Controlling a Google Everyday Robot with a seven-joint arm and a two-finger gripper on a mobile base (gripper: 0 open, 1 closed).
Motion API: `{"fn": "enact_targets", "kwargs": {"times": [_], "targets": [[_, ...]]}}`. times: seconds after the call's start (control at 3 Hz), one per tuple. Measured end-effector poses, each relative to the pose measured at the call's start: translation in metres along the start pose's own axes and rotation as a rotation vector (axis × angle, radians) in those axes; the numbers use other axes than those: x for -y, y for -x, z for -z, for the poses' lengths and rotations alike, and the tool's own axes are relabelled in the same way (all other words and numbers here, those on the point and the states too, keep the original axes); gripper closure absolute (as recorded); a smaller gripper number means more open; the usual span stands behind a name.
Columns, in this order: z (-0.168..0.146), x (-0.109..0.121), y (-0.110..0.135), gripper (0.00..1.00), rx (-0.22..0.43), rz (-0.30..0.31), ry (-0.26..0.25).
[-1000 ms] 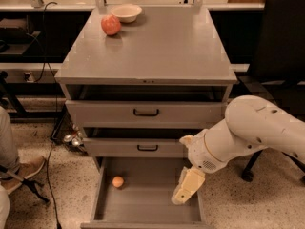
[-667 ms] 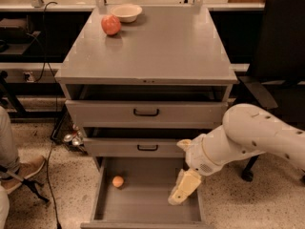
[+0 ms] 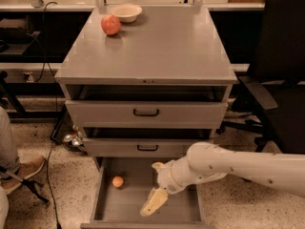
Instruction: Pick orange from bottom drawer and place on counter
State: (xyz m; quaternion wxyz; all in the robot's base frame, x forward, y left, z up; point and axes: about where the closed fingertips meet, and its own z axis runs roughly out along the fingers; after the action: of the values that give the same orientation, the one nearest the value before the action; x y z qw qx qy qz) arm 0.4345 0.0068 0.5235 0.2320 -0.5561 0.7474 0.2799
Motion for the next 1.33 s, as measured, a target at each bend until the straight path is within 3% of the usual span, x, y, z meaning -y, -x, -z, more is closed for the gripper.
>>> {"fn": "enact_targets", "kwargs": {"times": [0.33,0.67,1.33], "targets": [[-0.069,0.011,-0.014,0.00,0.076,-0.035,0.000],[-0.089,0.004,-0.028,0.00,0.085,-0.073,0.025],[-0.092,0.008,-0.033,0.00,0.067,-0.070,-0.003]]}}
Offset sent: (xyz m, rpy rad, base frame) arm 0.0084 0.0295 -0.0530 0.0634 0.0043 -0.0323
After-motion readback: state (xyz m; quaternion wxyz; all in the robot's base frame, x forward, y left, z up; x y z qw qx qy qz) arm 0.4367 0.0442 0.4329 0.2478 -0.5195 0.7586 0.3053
